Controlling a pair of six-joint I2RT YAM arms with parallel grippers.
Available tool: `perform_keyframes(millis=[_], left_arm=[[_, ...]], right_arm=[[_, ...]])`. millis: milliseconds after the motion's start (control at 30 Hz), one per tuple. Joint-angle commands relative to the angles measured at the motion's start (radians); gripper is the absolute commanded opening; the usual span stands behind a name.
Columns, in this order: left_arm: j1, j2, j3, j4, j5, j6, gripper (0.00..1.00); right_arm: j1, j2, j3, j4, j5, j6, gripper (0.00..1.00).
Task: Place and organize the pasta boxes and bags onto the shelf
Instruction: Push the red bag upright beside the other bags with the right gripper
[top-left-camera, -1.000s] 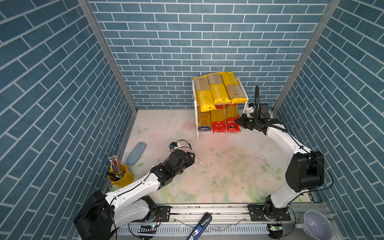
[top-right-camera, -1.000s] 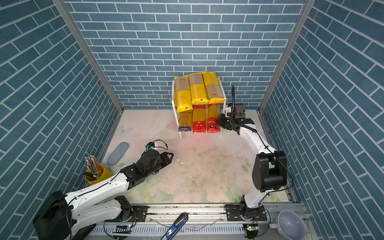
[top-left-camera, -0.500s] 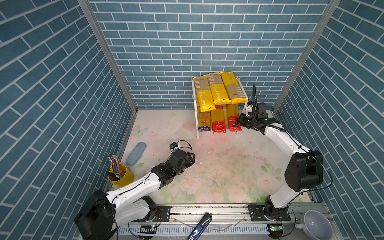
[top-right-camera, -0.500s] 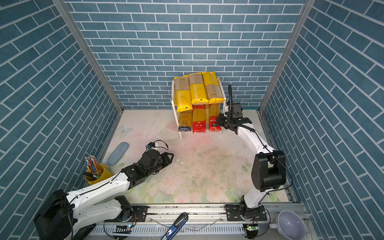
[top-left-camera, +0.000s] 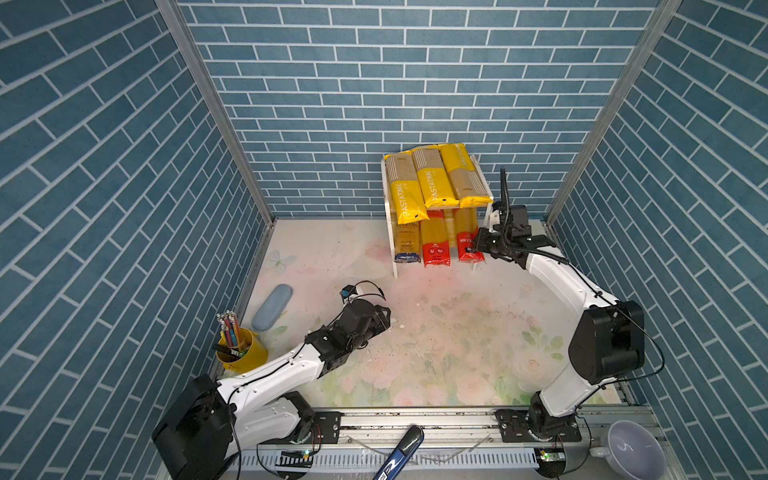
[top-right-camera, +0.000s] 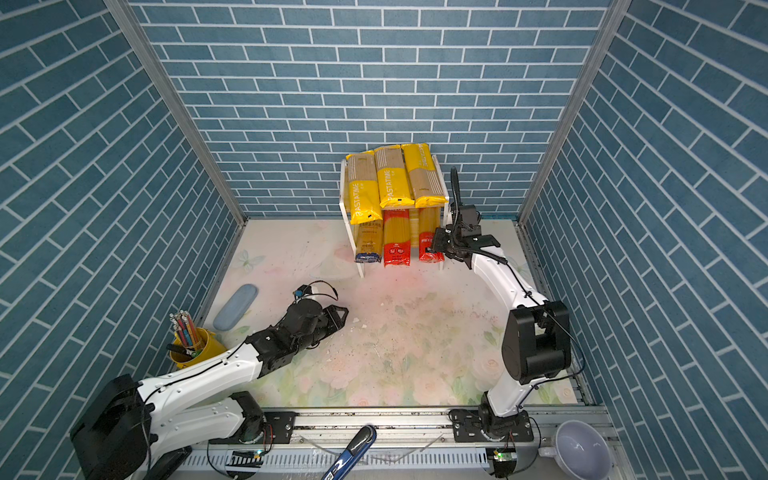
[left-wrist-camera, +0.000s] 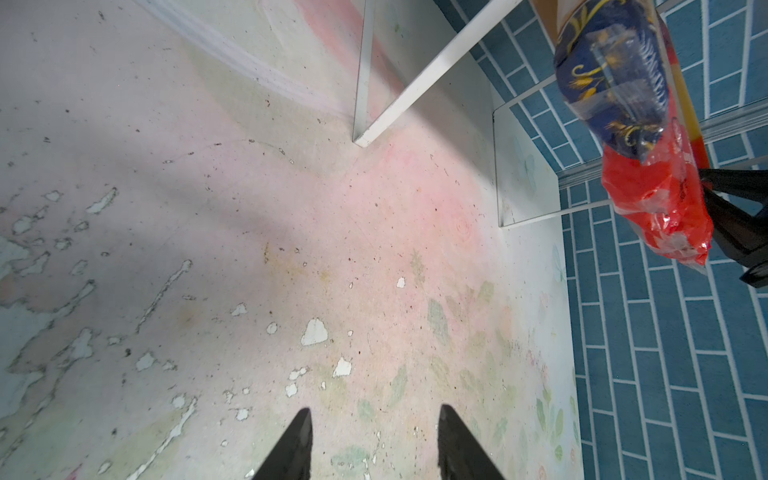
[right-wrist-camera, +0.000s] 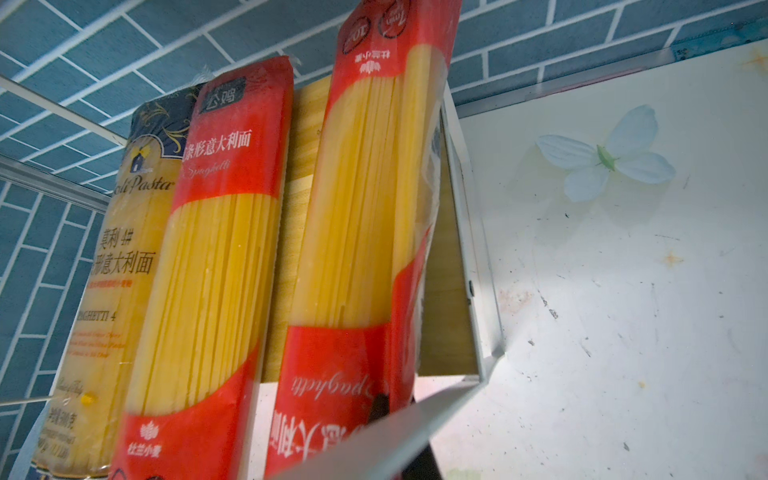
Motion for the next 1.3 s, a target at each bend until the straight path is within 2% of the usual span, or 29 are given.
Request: perform_keyframes(millis=[0, 333, 400, 467, 533, 667, 1000, 1100, 1167, 1200, 1267], left_arm=[[-0.005, -0.005, -0.018, 0.015, -0.009, 0.009, 0.50], [-0.005, -0.009, -0.024, 0.017, -0.008, 0.010, 0.50], [-0.005, -0.013, -0.027, 0.014, -0.008, 0.009, 0.50], [-0.005, -0.024, -0.028, 0.007, -0.008, 0.009, 0.50], [-0.005, -0.038, -0.030, -0.002, -0.015, 0.009, 0.50], [-0.005, -0.056, -0.037, -0.015, -0.029, 0.010, 0.50], [-0.005, -0.039, -0.028, 0.003, -0.023, 0.013, 0.50], [-0.005, -0.034, -0.028, 0.008, -0.018, 0.014, 0.50], [-0.005, -0.031, -0.029, 0.012, -0.019, 0.012, 0.50], [-0.005, -0.030, -0.029, 0.014, -0.017, 0.012, 0.50], [-0.005, -0.026, -0.027, 0.016, -0.016, 0.012, 0.50]], right_arm=[[0.081, 0.003, -0.016, -0.058, -0.085, -0.244, 0.00], [0.082, -0.044, -0.068, 0.055, -0.223, -0.204, 0.00], [0.082, -0.032, -0.052, 0.050, -0.204, -0.189, 0.00], [0.080, -0.015, -0.025, 0.002, -0.131, -0.161, 0.00], [0.075, -0.014, -0.020, -0.018, -0.103, -0.135, 0.07], [0.063, -0.045, -0.057, 0.004, -0.119, -0.065, 0.21], [0.060, -0.146, -0.117, -0.050, -0.117, 0.049, 0.43], [0.059, -0.189, -0.158, -0.054, -0.099, 0.110, 0.54], [0.059, -0.217, -0.194, -0.046, -0.084, 0.156, 0.71], [0.060, -0.226, -0.208, -0.045, -0.074, 0.171, 0.75], [0.059, -0.248, -0.238, -0.043, -0.045, 0.197, 0.75]])
